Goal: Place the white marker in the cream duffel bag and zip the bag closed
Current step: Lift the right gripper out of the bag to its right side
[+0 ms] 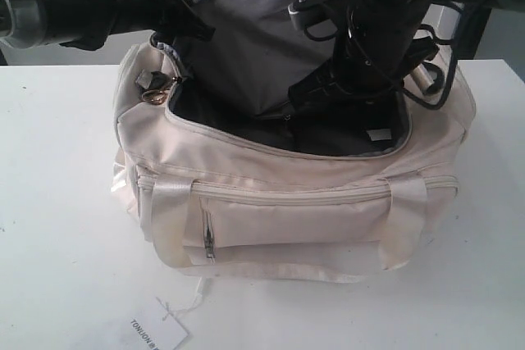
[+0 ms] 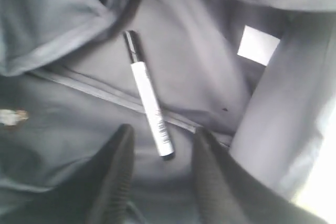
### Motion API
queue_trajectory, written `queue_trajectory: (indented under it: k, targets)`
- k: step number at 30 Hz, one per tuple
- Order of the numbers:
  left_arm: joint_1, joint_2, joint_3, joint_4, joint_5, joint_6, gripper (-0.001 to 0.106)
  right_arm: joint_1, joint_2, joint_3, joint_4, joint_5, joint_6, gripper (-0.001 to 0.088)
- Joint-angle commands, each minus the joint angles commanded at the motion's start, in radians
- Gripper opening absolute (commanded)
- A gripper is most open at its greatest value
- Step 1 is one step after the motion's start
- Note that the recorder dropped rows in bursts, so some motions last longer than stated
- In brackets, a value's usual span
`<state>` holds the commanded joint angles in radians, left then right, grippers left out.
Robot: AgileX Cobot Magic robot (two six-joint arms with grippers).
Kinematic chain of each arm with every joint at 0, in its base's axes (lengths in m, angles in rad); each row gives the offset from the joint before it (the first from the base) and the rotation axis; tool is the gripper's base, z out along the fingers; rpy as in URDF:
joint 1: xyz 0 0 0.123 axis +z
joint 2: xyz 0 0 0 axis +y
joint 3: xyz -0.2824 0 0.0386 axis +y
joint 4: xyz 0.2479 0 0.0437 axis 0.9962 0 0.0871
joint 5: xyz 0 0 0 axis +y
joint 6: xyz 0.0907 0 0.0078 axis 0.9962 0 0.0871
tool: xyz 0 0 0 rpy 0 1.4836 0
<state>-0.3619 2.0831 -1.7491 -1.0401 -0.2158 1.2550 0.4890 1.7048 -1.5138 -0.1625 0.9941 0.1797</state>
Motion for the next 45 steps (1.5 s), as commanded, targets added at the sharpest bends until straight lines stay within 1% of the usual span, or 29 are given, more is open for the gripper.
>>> queue_trajectory:
  k: [3,4,5,6,8,9,10,12,18,28,35,38,45]
  targets:
    - [0.0,0.0,0.0,0.0,0.0,0.0,0.0,0.0,-0.037,0.0,0.06,0.041,0.0,0.0151]
    - [0.0,0.0,0.0,0.0,0.0,0.0,0.0,0.0,-0.048,0.0,0.077,0.07,-0.003,0.01]
    - [0.0,0.0,0.0,0.0,0.0,0.0,0.0,0.0,-0.052,0.0,0.093,0.088,-0.018,0.0065]
    - [0.0,0.0,0.0,0.0,0.0,0.0,0.0,0.0,-0.064,0.0,0.145,0.116,-0.071,-0.0003]
    - [0.0,0.0,0.0,0.0,0.0,0.0,0.0,0.0,-0.069,0.0,0.19,0.14,-0.128,0.0]
    - [0.0,0.0,0.0,0.0,0.0,0.0,0.0,0.0,-0.077,0.0,0.24,0.152,-0.167,0.0]
    - [0.0,0.0,0.0,0.0,0.0,0.0,0.0,0.0,-0.082,0.0,0.262,0.157,-0.188,0.0]
    - [0.0,0.0,0.0,0.0,0.0,0.0,0.0,0.0,-0.09,0.0,0.275,0.166,-0.203,0.0]
    - [0.0,0.0,0.0,0.0,0.0,0.0,0.0,0.0,-0.129,0.0,0.294,0.201,-0.203,0.0]
    - [0.0,0.0,0.0,0.0,0.0,0.0,0.0,0.0,-0.205,0.004,0.403,0.227,-0.213,0.0]
    - [0.0,0.0,0.0,0.0,0.0,0.0,0.0,0.0,-0.285,0.083,0.418,0.227,-0.231,0.0]
    - [0.0,0.0,0.0,0.0,0.0,0.0,0.0,0.0,-0.327,0.118,0.42,0.227,-0.275,0.0]
    - [0.0,0.0,0.002,0.0,0.0,0.0,0.0,0.0,-0.401,0.216,0.431,0.227,-0.304,0.0]
